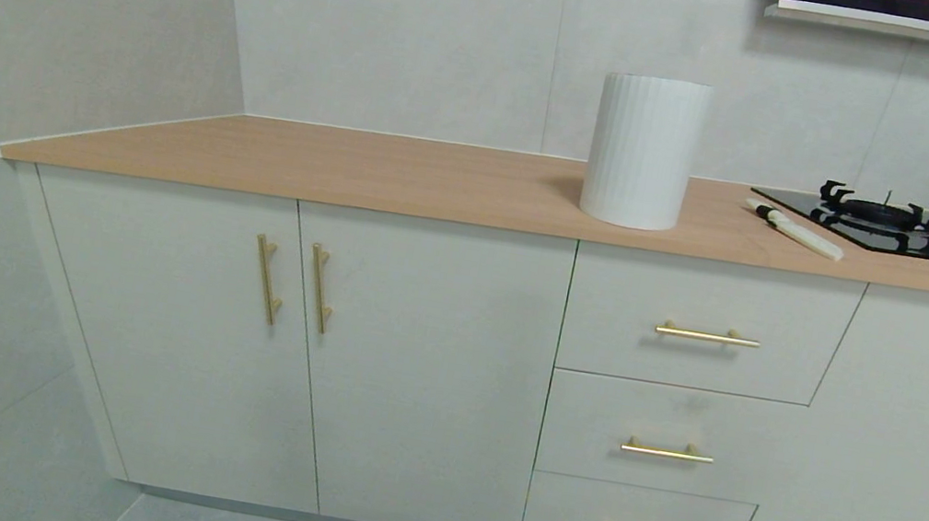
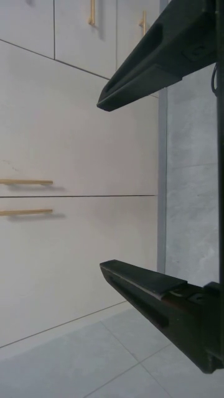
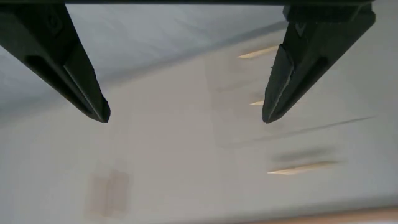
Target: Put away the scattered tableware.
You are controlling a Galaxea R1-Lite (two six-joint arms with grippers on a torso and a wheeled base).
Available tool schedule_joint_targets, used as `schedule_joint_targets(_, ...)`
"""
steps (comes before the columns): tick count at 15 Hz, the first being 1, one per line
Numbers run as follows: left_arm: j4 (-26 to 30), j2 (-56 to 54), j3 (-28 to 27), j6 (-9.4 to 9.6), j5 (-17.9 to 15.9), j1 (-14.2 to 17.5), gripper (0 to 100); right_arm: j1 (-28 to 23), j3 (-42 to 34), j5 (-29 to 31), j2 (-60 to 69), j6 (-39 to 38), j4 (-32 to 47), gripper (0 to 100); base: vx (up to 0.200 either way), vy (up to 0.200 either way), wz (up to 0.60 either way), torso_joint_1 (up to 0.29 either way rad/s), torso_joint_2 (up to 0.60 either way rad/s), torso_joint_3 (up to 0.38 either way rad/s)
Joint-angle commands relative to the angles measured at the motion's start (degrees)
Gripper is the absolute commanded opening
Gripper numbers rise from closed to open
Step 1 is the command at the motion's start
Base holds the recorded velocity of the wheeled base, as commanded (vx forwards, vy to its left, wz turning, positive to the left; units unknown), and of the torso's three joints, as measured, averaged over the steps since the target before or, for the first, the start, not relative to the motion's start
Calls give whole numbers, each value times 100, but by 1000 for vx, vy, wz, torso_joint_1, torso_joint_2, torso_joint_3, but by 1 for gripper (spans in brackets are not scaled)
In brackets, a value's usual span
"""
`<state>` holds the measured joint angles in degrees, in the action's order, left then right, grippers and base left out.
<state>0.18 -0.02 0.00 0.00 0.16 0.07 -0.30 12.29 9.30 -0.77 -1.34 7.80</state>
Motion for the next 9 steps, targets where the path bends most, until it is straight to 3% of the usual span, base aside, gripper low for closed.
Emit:
schedule_joint_targets(1,-1,2,0,0,2,1,100,4,-491,-491,68,20,-332,100,0,0,0,0,0,0)
schedule_joint_targets(4,-1,2,0,0,2,1,100,4,-1229,-895,68,99,-1079,100,0,0,0,0,0,0)
schedule_joint_targets(9,-1,2,0,0,2,1,100,4,-1229,-1036,68,81,-1070,100,0,0,0,0,0,0)
